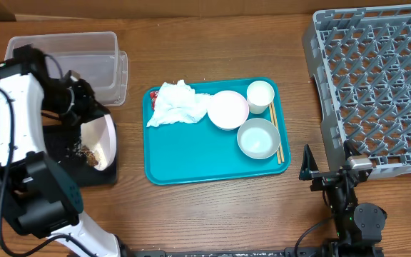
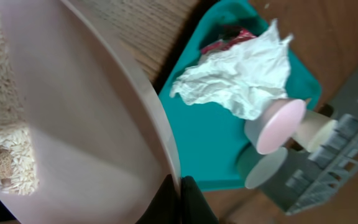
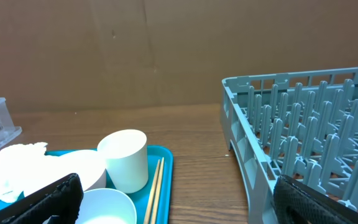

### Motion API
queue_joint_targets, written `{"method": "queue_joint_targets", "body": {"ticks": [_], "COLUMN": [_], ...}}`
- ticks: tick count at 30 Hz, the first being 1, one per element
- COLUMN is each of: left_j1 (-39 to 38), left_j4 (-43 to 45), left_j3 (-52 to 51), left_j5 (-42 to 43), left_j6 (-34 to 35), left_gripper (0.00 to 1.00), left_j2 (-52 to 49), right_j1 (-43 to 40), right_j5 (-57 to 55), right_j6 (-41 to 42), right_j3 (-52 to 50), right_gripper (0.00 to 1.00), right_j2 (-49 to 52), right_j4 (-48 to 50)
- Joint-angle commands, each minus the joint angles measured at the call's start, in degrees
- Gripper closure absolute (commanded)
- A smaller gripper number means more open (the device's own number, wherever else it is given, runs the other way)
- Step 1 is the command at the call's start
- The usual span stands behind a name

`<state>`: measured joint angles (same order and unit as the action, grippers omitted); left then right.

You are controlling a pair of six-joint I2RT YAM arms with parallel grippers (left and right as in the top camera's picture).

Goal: Sort waste into correct bins and load items into the dishwasher
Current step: 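Carry the plate left and tip rice and scrap onto the black tray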

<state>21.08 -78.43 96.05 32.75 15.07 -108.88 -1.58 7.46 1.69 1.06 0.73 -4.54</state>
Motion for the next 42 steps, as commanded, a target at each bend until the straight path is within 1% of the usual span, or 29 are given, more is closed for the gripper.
{"method": "queue_joint_targets", "body": {"ticks": [1, 8, 12, 16, 20, 22, 23, 25, 27, 30, 31, 33, 35, 38, 40, 42], "left_j1": [2.97, 9.77, 13.51, 17.35, 20.5, 21.77, 22.49, 23.76, 24.9, 26.21, 26.36, 26.58, 26.71, 26.69, 26.69, 26.67], "left_j4": [-0.57, -3.28, -4.59, -6.84, -8.48, -10.86, -10.62, -9.31, -10.49, -11.02, -11.5, -14.38, -14.01, -14.78, -17.55, -17.33], "left_j3": [1.55, 1.55, 1.53, 1.53, 1.49, 1.49, 1.49, 1.49, 1.44, 1.44, 1.4, 1.38, 1.38, 1.31, 1.31, 1.31], "left_j5": [8.96, 15.5, 19.06, 26.14, 27.61, 29.9, 30.25, 28.85, 28.79, 29.66, 29.7, 30.99, 32.24, 33.33, 36.44, 36.74], "left_j6": [-5.27, -11.5, -12.63, -18.78, -19.78, -22.86, -24.57, -24.48, -24.2, -27.3, -27.26, -28.28, -30.73, -30.91, -35.06, -38.16], "left_gripper": [0.96, 0.96, 0.96, 0.96, 0.96, 0.96, 0.96, 0.96, 0.96, 0.96, 0.96, 0.96, 0.96, 0.96, 0.96, 0.96], "left_j2": [1.42, 1.42, 1.42, 1.42, 1.42, 1.42, 1.42, 1.36, 1.33, 1.33, 1.33, 1.33, 1.33, 1.33, 1.33, 1.33], "right_j1": [-0.31, -0.31, -0.31, -0.31, -0.31, -0.31, -0.31, -0.31, -0.31, -0.31, -0.31, -0.31, -0.31, -0.31, -0.31, -0.31], "right_j5": [-0.35, -0.35, -0.35, -0.35, -0.35, -0.35, -0.35, -0.35, -0.35, -0.35, -0.35, -0.35, -0.35, -0.35, -0.35, -0.35], "right_j6": [-0.02, -0.02, -0.02, -0.02, -0.02, -0.02, -0.02, -0.02, -0.02, -0.02, 0.0, -0.02, 0.0, 0.0, -0.02, -0.02], "right_j3": [-0.61, -0.61, -0.61, -0.61, -0.61, -0.61, -0.61, -0.61, -0.61, -0.61, -0.61, -0.61, -0.61, -0.61, -0.61, -0.61], "right_gripper": [0.0, 0.0, 0.0, 0.0, 0.0, 0.0, 0.0, 0.0, 0.0, 0.0, 0.0, 0.0, 0.0, 0.0, 0.0, 0.0], "right_j2": [-0.57, -0.57, -0.57, -0.57, -0.57, -0.57, -0.57, -0.57, -0.57, -0.57, -0.57, -0.57, -0.57, -0.57, -0.57, -0.57], "right_j4": [0.35, 0.35, 0.35, 0.35, 0.35, 0.35, 0.35, 0.35, 0.35, 0.35, 0.35, 0.35, 0.35, 0.35, 0.35, 0.35]}}
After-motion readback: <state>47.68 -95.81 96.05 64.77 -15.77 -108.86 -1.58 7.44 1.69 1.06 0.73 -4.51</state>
